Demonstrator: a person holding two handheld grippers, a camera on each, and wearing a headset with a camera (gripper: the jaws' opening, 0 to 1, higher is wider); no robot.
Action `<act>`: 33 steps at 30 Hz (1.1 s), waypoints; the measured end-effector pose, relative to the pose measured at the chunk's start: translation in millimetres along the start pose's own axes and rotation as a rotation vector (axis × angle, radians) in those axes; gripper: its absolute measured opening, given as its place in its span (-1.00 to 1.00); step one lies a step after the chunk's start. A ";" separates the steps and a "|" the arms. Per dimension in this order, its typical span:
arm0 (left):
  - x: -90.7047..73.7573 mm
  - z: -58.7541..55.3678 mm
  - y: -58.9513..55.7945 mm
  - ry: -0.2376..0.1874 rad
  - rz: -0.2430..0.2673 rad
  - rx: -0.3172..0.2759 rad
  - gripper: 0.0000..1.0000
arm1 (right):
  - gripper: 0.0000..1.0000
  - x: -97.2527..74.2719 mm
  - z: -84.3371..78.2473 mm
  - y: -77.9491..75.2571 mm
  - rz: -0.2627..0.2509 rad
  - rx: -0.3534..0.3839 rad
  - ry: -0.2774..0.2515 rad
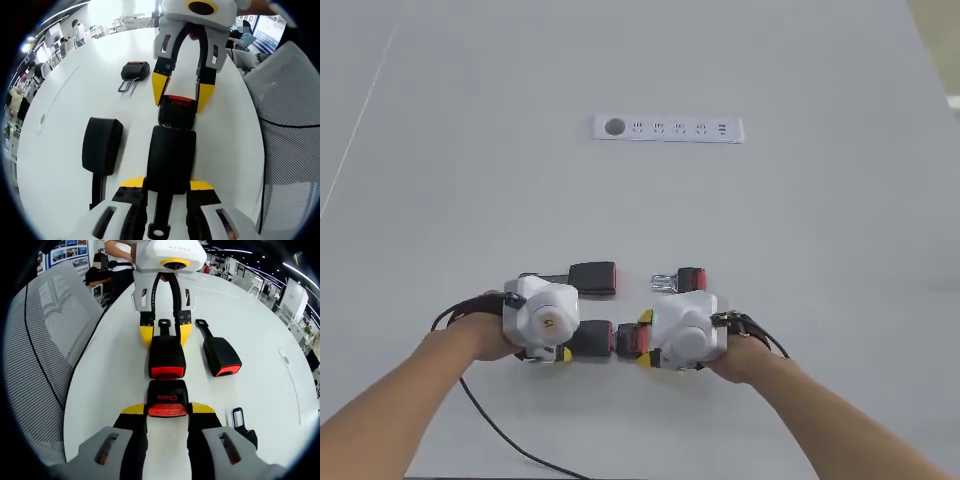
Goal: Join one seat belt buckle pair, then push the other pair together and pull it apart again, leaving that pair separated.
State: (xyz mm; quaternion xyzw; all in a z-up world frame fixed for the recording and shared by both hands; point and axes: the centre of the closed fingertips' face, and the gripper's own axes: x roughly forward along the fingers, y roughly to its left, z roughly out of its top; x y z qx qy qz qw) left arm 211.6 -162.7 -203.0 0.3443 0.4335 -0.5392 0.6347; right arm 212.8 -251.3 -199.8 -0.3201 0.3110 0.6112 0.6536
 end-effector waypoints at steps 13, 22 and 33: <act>1.6 -2.2 2.1 0.020 -0.012 0.009 -0.40 | -0.47 10.2 4.3 3.7 0.005 -0.004 -0.002; 0.0 -1.8 -0.6 0.021 -0.023 0.050 -0.42 | -0.47 7.3 3.3 4.5 0.017 -0.055 0.019; -5.0 1.2 -4.1 0.043 -0.021 0.047 -0.42 | -0.45 5.5 5.6 5.6 0.012 -0.052 0.021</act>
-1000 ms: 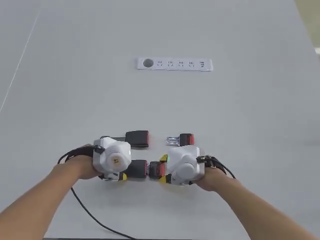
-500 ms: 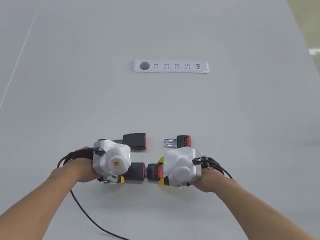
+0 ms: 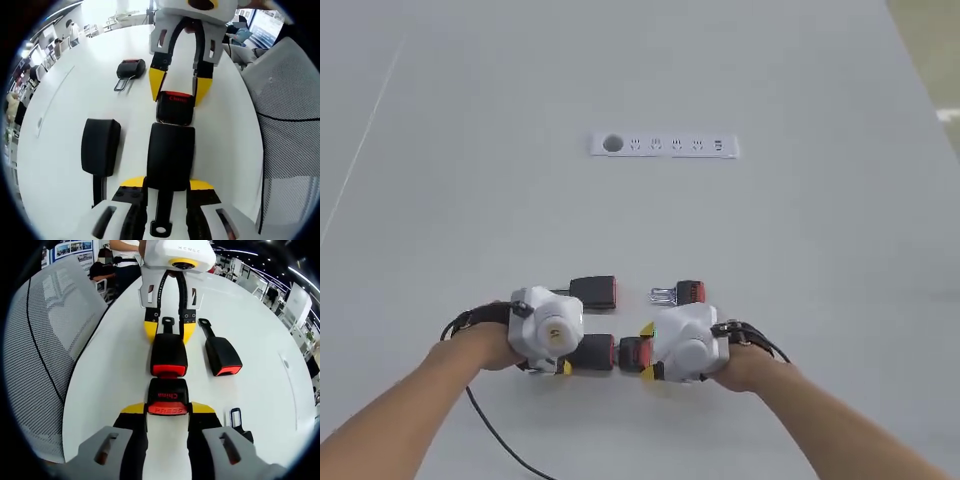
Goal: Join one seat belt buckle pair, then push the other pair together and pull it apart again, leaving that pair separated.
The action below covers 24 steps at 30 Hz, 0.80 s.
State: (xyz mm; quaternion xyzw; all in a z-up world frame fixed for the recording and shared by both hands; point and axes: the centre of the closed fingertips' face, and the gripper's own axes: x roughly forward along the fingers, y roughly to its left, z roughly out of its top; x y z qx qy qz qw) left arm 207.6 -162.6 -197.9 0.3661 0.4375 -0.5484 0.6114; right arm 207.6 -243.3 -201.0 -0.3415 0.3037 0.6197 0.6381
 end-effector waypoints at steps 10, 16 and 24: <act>7.0 -4.8 4.3 -0.028 -0.010 -0.016 -0.36 | -0.38 1.0 -3.4 -2.4 0.005 0.005 0.016; 11.8 -6.2 7.1 -0.047 -0.003 -0.063 -0.35 | -0.31 -2.0 -4.5 -4.0 0.000 0.025 0.020; 4.5 -2.3 9.5 -0.069 0.021 -0.095 -0.13 | -0.03 -13.9 -3.3 -11.4 -0.031 0.055 -0.005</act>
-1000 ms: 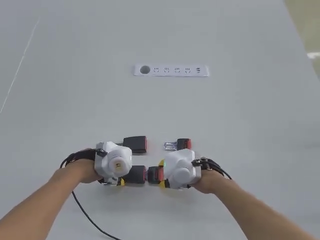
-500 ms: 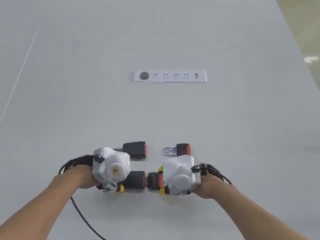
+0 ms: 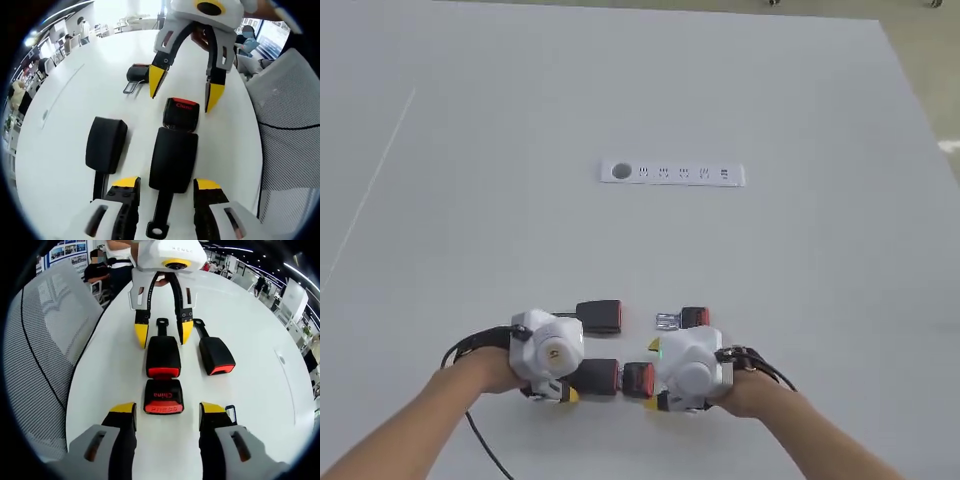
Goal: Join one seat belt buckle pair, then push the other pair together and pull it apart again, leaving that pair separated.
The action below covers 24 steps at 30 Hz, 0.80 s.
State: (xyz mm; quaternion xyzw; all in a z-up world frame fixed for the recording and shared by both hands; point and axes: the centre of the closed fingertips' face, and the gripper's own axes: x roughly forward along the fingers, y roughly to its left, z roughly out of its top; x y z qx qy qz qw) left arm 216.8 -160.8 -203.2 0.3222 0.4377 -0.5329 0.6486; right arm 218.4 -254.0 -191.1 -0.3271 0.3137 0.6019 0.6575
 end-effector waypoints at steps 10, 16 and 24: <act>-15.6 6.9 3.1 -0.012 0.026 -0.002 -0.03 | 0.06 -16.9 1.0 -8.7 -0.035 0.018 -0.019; -28.1 6.8 12.0 -0.033 0.052 -0.030 -0.01 | 0.07 -33.9 0.6 -16.2 -0.056 0.024 -0.020; -46.8 9.3 28.9 -0.055 0.084 -0.056 0.00 | 0.08 -52.7 -3.2 -33.4 -0.088 0.054 -0.028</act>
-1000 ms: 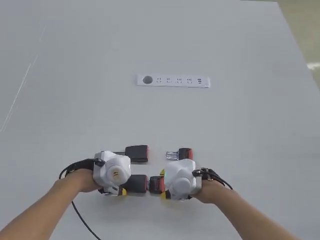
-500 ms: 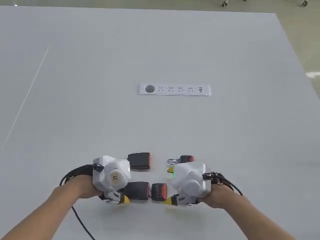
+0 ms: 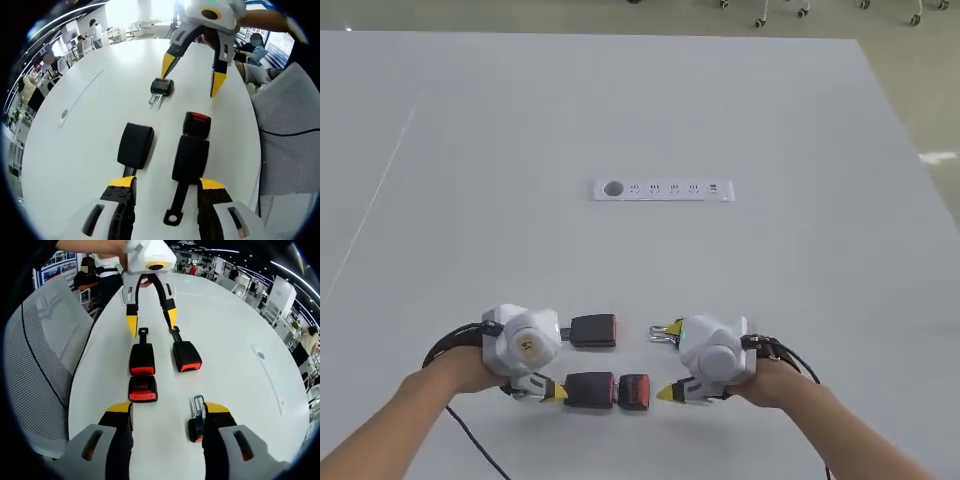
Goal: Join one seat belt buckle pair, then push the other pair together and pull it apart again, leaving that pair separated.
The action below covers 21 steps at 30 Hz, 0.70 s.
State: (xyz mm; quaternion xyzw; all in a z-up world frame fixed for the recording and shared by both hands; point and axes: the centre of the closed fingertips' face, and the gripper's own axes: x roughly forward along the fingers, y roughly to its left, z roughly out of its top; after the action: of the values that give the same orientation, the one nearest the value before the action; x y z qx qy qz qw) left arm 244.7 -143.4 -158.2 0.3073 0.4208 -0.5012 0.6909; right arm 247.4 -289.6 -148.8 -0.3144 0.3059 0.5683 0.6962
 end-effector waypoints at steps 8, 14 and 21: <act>-4.9 2.5 34.0 -0.034 0.038 -0.026 0.00 | 0.10 -7.0 -9.1 -23.8 -0.018 0.037 -0.007; -3.3 5.8 45.2 -0.036 0.049 -0.018 0.00 | 0.09 -13.6 -14.8 -37.5 -0.033 0.052 -0.016; 1.2 8.3 53.7 -0.031 0.039 -0.011 -0.02 | 0.07 -14.7 -27.2 -49.2 -0.027 0.055 0.000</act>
State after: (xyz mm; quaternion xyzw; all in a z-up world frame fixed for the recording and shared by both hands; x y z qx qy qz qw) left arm 298.2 -134.4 -155.3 0.3036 0.4069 -0.4901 0.7085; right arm 291.5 -327.4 -149.6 -0.2992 0.3173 0.5500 0.7123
